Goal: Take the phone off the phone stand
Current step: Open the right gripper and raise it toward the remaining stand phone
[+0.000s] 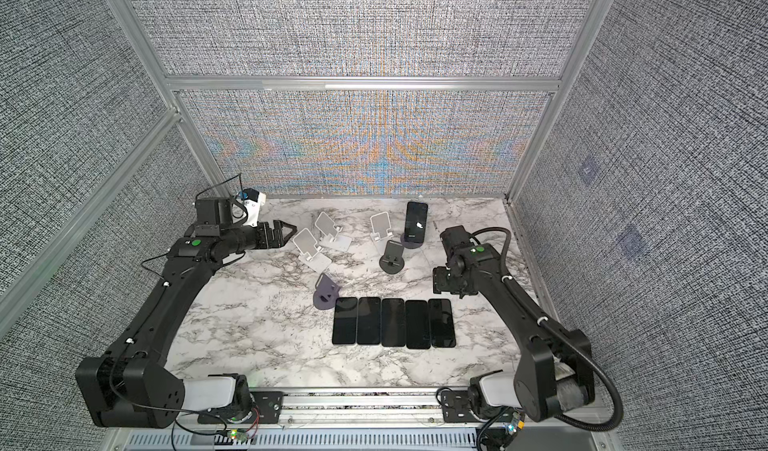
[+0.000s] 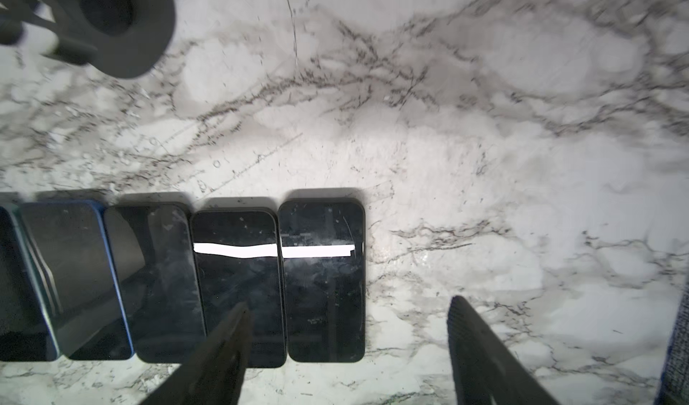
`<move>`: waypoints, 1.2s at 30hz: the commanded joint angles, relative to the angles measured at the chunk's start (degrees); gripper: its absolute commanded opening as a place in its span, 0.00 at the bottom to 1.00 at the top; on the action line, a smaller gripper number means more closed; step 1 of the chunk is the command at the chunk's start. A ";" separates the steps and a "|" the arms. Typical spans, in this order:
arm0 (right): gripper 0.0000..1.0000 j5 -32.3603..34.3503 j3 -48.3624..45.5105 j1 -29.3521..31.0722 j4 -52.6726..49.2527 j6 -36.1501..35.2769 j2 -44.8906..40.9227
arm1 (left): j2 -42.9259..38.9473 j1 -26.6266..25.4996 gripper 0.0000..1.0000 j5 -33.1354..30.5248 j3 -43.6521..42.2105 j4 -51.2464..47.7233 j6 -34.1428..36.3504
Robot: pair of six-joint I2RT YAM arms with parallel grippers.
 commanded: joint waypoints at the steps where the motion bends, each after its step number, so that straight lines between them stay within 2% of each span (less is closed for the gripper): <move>1: 0.73 4.17 0.58 0.60 0.35 1.50 -4.16 | 0.22 -0.35 0.96 -0.70 0.09 0.60 0.75; 7: 0.74 7.28 0.87 2.35 4.33 1.70 -10.29 | 0.24 -1.03 0.95 -1.11 -0.39 1.35 0.14; 14: 0.75 13.69 6.45 7.85 6.15 1.67 -8.19 | 0.55 -1.85 0.95 -1.82 -1.22 2.56 -0.45; 18: 0.77 16.34 5.76 10.76 15.21 3.39 -7.02 | 1.73 -2.10 0.95 -2.60 -1.25 2.32 -0.46; 22: 0.81 18.56 6.50 12.31 21.91 4.68 -3.18 | 2.52 -2.08 0.95 -3.12 -1.30 2.26 -0.34; 27: 0.87 21.04 10.32 13.19 25.43 5.57 3.44 | 2.71 -2.09 0.95 -3.22 -1.40 2.45 -0.47; 33: 0.99 21.51 15.99 13.11 25.01 6.61 12.11 | 2.65 -2.08 0.95 -3.30 -1.40 2.39 -0.36; 36: 0.99 21.09 18.75 13.02 25.07 6.41 16.57 | 2.66 -2.11 0.95 -3.27 -1.33 2.30 -0.35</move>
